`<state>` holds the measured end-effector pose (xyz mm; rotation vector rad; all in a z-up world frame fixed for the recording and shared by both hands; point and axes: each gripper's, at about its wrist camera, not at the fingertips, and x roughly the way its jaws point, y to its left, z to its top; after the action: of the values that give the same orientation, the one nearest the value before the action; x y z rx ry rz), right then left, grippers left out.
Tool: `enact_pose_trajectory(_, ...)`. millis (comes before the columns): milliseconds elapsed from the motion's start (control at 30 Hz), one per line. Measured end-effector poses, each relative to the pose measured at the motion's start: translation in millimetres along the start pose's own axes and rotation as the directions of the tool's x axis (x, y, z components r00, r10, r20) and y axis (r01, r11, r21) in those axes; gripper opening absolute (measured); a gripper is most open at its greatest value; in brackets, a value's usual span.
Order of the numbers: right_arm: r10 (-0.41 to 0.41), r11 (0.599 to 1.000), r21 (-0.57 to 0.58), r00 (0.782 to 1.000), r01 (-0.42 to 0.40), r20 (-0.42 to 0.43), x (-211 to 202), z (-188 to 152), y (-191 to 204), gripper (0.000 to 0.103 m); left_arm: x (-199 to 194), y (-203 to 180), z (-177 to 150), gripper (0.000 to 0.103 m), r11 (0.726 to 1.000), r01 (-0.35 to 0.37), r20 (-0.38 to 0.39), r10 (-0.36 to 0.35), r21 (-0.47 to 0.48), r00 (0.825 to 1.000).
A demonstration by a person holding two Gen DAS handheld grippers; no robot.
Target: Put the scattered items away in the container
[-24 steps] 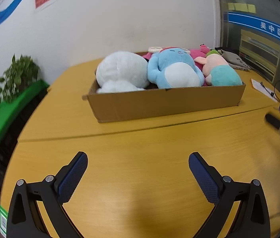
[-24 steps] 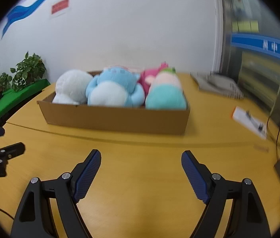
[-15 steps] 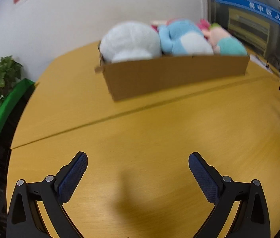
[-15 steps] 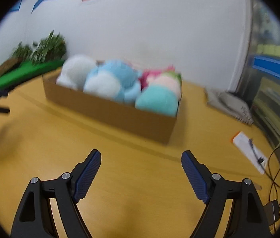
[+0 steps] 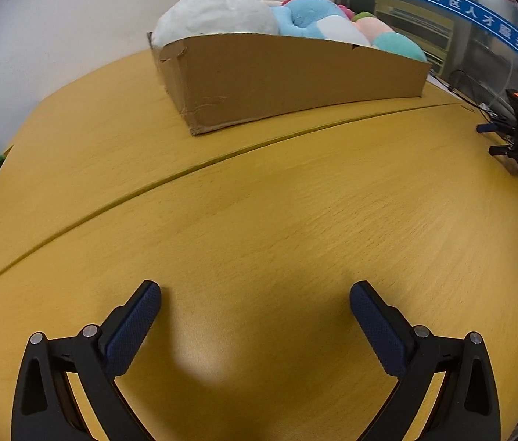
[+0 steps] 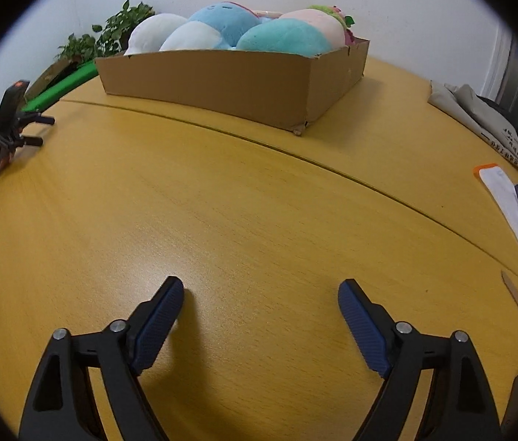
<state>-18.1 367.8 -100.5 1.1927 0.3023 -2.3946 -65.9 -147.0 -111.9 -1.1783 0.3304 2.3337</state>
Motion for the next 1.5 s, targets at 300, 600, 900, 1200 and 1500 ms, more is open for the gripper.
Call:
enact_pose_trajectory(300, 0.065, 0.994, -0.082, 0.997, -0.067, -0.029, -16.1, -5.6, -8.6, 0.103, 0.6, 13.8, 7.1, 0.103, 0.998, 0.047, -0.011, -0.047, 0.05, 0.999)
enact_pose_trajectory(600, 0.084, 0.99, -0.108, 0.996, -0.086, -0.025, -20.2, -7.2, -17.7, 0.103, -19.0, 30.0, -16.2, 0.103, 0.997, 0.053, -0.012, -0.052, 0.057, 0.999)
enact_pose_trajectory(900, 0.074, 0.992, -0.101, 0.997, -0.076, -0.025, -3.9, 7.7, -27.0, 0.103, -23.2, 33.0, -19.5, 0.103, 0.997, 0.051, -0.013, -0.05, 0.058, 0.999)
enact_pose_trajectory(1200, 0.073, 0.992, -0.103, 0.997, -0.076, -0.024, -3.8, 7.1, -27.7, 0.103, -22.4, 31.6, -19.2, 0.103, 0.997, 0.052, -0.014, -0.051, 0.056, 0.999)
enact_pose_trajectory(1500, 0.073, 0.992, -0.104, 0.997, -0.075, -0.024, -3.8, 7.3, -27.6, 0.103, -21.9, 29.8, -19.4, 0.103, 0.997, 0.052, -0.013, -0.051, 0.056, 0.999)
